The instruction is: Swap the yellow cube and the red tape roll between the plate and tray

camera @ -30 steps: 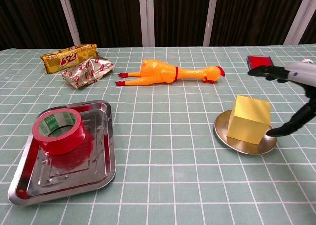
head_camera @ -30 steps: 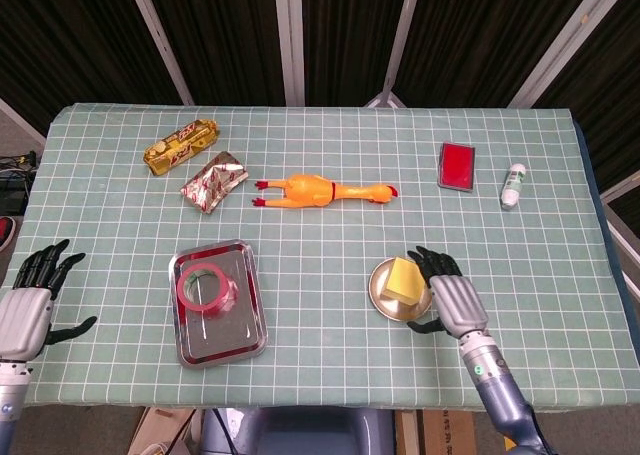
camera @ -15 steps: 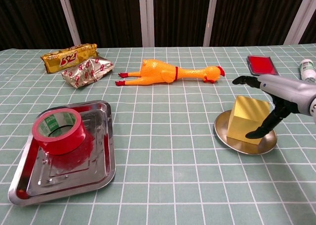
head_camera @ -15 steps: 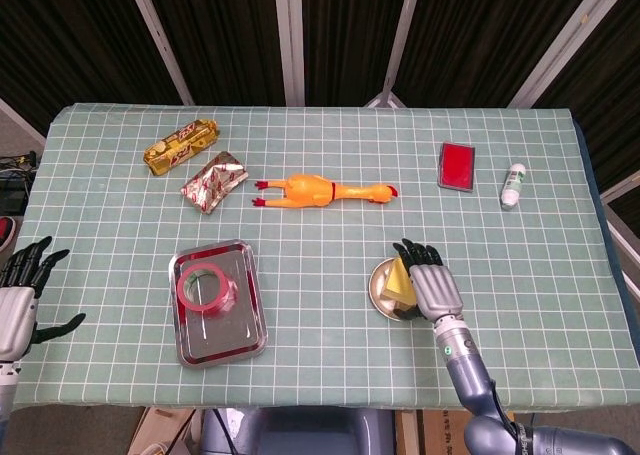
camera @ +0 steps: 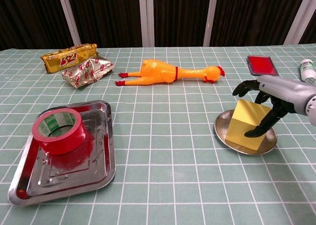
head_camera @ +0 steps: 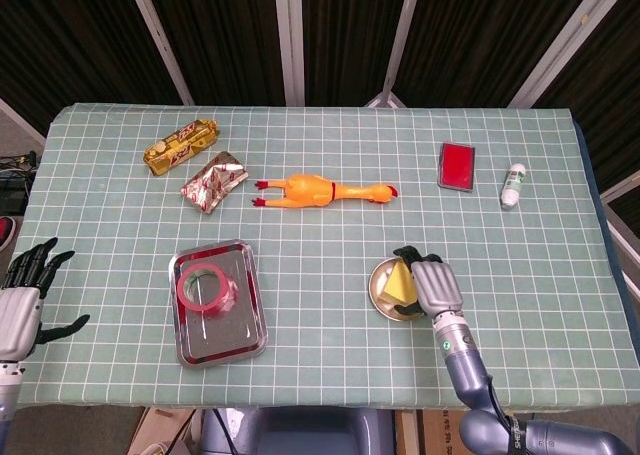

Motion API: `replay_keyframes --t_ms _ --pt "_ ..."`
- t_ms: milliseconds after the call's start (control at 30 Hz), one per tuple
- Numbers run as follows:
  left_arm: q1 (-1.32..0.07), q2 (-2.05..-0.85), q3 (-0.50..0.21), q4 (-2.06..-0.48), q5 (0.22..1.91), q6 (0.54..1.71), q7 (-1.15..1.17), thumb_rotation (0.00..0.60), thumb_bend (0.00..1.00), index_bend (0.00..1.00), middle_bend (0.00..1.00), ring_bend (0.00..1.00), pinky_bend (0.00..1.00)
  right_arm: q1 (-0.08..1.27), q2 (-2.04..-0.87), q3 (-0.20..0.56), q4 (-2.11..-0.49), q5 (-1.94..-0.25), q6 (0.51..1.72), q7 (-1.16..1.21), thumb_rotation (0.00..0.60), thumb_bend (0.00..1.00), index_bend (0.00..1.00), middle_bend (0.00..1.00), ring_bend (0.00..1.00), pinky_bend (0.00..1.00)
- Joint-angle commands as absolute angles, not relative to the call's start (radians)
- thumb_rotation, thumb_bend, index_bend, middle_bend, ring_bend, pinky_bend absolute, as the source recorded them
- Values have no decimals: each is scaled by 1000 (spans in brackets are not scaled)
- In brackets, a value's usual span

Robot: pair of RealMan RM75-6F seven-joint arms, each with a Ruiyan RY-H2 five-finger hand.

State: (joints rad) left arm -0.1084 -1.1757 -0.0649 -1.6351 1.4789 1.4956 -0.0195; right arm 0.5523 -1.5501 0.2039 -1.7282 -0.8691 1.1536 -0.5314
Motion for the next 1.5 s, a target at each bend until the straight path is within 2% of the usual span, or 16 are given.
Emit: replay_keyframes --t_ms 33,233,400,533,667,967,1067,1133,1233,1267,1333,1500 --pt "-109 -1176 -66 -1635 1477 1493 -20 600 84 167 0 0 71 555 -1569 205 -1711 -889 1169 -520 600 75 317 311 457 284" --pt "-113 -1175 -70 -1633 1465 1482 -27 600 83 167 0 0 74 560 -1612 217 -1669 -939 1214 -497 600 202 403 392 545 373" --pt "-112 -1173 -71 -1636 1464 1482 -29 600 83 167 0 0 74 578 -1623 251 -1669 -994 1244 -484 600 220 414 398 551 372" --pt "-114 -1174 -71 -1634 1462 1478 -28 600 83 167 0 0 74 632 -1622 298 -1694 -987 1215 -526 600 220 414 398 550 290" --pt "-116 -1174 -75 -1632 1451 1471 -25 600 83 167 0 0 74 700 -1650 346 -1679 -929 1153 -556 600 220 414 398 538 256" --pt "-122 -1169 -93 -1622 1406 1448 -33 600 83 167 0 0 75 855 -1826 397 -1481 -841 1079 -590 600 219 414 398 506 226" --pt "-124 -1168 -97 -1617 1398 1444 -33 600 84 167 0 0 75 890 -1875 404 -1399 -837 1056 -573 600 215 379 356 437 142" --pt "-125 -1167 -98 -1614 1394 1439 -37 600 83 167 0 0 75 908 -1889 401 -1362 -821 1028 -576 600 165 284 262 291 39" --pt "-128 -1167 -101 -1610 1389 1432 -39 600 83 166 0 0 75 921 -1883 381 -1350 -789 987 -602 600 57 153 112 80 0" --pt "-129 -1168 -101 -1609 1387 1431 -37 600 84 166 0 0 75 923 -1877 374 -1353 -779 978 -611 600 40 127 79 46 0" --pt "-131 -1169 -101 -1610 1384 1427 -32 600 84 167 0 0 75 923 -1867 365 -1367 -768 978 -623 600 10 81 18 3 0" --pt "-136 -1168 -94 -1606 1403 1424 -33 600 84 166 0 0 75 903 -1820 355 -1469 -777 1035 -643 600 0 59 0 0 0"
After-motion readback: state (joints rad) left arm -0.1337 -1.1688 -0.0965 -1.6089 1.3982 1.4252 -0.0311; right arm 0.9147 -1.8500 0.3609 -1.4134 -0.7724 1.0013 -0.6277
